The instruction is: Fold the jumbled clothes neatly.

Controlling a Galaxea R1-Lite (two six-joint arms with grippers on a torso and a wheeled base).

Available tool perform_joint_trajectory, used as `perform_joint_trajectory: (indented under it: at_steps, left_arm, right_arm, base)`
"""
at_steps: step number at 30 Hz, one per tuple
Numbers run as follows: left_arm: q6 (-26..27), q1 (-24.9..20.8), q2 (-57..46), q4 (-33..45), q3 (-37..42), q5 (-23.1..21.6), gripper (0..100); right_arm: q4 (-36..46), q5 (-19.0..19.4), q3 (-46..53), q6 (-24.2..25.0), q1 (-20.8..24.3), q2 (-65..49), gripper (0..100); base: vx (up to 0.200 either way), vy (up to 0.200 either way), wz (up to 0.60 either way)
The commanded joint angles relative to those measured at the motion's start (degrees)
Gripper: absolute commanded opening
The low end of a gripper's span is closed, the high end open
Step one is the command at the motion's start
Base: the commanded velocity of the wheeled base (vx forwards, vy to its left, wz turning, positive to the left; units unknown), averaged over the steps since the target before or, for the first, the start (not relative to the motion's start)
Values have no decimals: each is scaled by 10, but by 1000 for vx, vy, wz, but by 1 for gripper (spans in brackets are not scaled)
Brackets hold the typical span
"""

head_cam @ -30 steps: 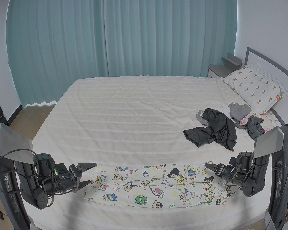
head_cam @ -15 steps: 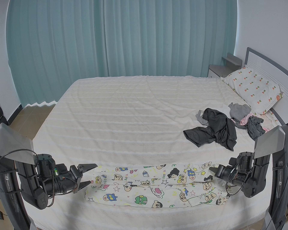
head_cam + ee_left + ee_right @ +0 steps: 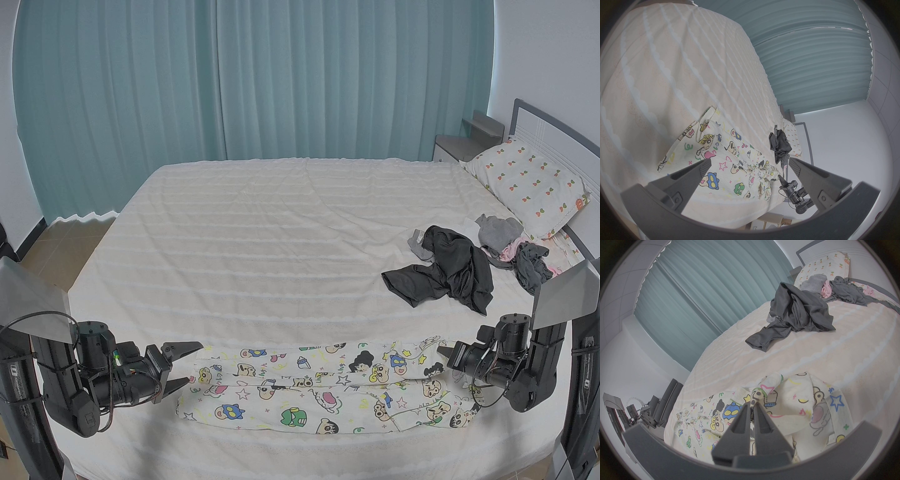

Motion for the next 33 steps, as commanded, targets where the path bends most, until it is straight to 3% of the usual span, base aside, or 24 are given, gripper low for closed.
perform_joint_trajectory:
  at_steps: [1,4,5,12,16,21,25,26,28,33]
  left_arm:
    - [0,0,1,-10,0,0,100]
    - [0,0,1,-10,0,-1,100]
    - [0,0,1,-10,0,0,100]
    - [0,0,1,-10,-1,-1,100]
    - [0,0,1,-10,-1,0,100]
    - [0,0,1,-10,-2,0,100]
    - [1,0,1,-10,-2,0,100]
    - [1,0,1,-10,-2,0,100]
    - [1,0,1,-10,-2,0,100]
    - [1,0,1,-10,-1,0,100]
  right_arm:
    - [-8,-2,-21,2,-10,15,0]
    - [-7,-3,-31,-1,-22,36,0]
    - [-7,-3,-31,-3,-24,40,100]
    - [-7,-7,-6,-4,-35,-3,100]
    - [-7,-30,4,-3,-44,-72,100]
    - [12,-41,-27,-12,-11,-120,100]
    - [115,-41,-84,-12,24,-149,100]
    - [187,-41,-130,-11,48,-150,100]
    - [245,-39,-181,-7,66,-136,100]
    - [290,-50,-253,1,87,-37,100]
  base:
    - [0,0,0]
    - [0,0,0]
    - [0,0,0]
    - [0,0,0]
    - [0,0,0]
    - [0,0,0]
    - [0,0,0]
    - [0,0,0]
    - [0,0,0]
    - [0,0,0]
